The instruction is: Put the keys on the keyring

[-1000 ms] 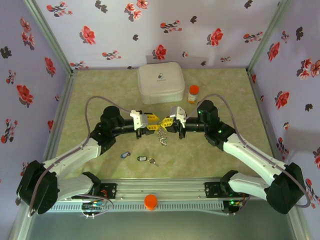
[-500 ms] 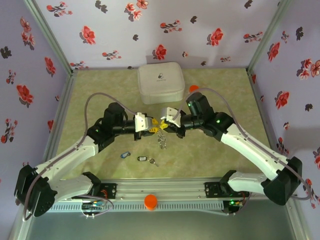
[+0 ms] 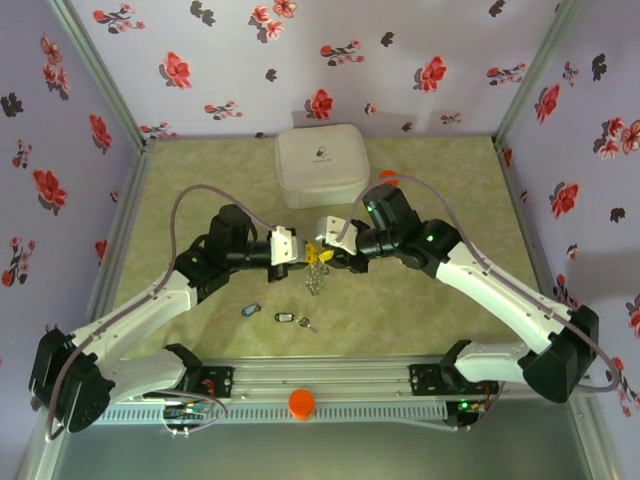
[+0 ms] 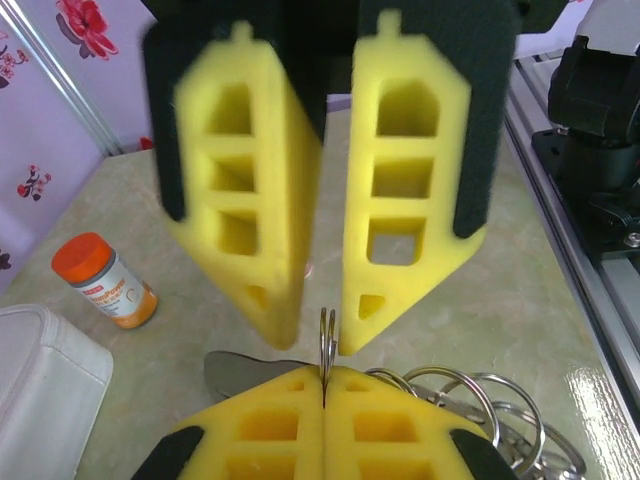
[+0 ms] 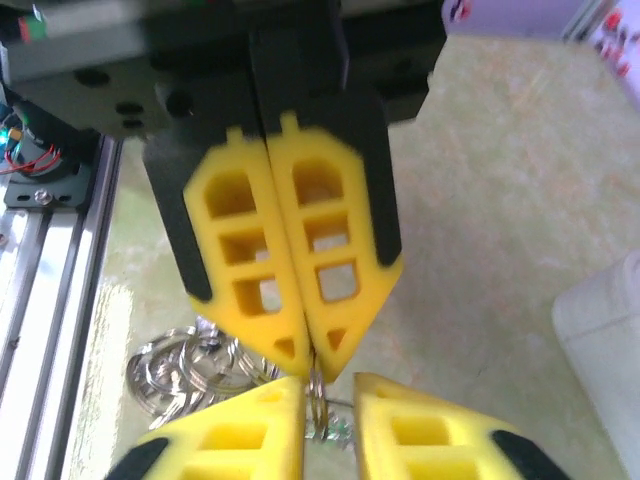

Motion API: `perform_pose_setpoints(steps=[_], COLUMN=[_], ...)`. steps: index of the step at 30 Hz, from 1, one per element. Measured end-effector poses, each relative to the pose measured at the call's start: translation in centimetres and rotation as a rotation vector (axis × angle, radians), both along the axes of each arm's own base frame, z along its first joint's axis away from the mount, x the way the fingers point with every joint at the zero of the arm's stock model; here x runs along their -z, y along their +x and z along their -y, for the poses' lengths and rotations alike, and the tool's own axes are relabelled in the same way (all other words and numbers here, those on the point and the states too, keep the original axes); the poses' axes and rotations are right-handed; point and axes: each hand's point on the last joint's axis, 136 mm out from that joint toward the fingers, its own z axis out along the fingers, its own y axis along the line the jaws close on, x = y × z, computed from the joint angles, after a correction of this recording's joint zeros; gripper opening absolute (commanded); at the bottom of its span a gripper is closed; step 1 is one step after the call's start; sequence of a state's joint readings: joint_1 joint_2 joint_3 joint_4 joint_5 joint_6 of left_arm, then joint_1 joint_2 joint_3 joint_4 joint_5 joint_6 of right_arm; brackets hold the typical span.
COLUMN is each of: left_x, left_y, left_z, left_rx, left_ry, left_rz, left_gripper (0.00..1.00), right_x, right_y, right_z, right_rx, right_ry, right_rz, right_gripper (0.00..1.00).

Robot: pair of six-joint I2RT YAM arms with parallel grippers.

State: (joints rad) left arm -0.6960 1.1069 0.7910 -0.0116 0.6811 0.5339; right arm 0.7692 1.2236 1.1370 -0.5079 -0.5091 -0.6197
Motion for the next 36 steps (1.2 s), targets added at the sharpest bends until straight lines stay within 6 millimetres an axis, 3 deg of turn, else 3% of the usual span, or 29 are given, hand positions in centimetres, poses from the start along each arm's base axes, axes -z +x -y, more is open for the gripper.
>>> perform_pose_setpoints(steps=[7,15,23,30,34,35,36], left_x=[-0.1,0.6,-1.7,-2.4,-2.6,-2.6,-2.6], left_y=[0.2,-0.1,0.0,-0.1,-0.1,0.0,-0.1], left_z=[0.6,0.4,0.6,0.8,0.8,0.7,0.7], left_rx=[-0.002,-0.017,-0.017,0.0,-0.001,-0.003,-0.003], left_ry=[-0.089,-0.159,-0.257,-0.289,-0.297,-0.297,-0.297], left_rz=[-0.017,-0.039,-0.015,-0.012,-0.01,-0.013,-0.013], left_gripper=[0.0,0.0,0.0,0.0,0.0,0.03,0.2], right_x=[-1.0,-0.2,-0.9,-1.5,-1.5,-1.5,-1.5], right_y=[0.7,-0.4,-0.1,0.4,0.3,0.2,0.2], right_z=[2.9,2.5,1.5,1.1,0.9,0.9,0.9], right_rx=[0.085,0.046,0.023,0.023,0.01,0.005,0.003], right_ry=[0.187,0.273,0.341,0.374,0.38,0.381,0.381], right_rz=[0.022,-0.007,-0.02,-0.013,-0.022,-0.022,-0.029], right_gripper=[0.26,0.26,0.24,0.14,0.0,0.0,0.0])
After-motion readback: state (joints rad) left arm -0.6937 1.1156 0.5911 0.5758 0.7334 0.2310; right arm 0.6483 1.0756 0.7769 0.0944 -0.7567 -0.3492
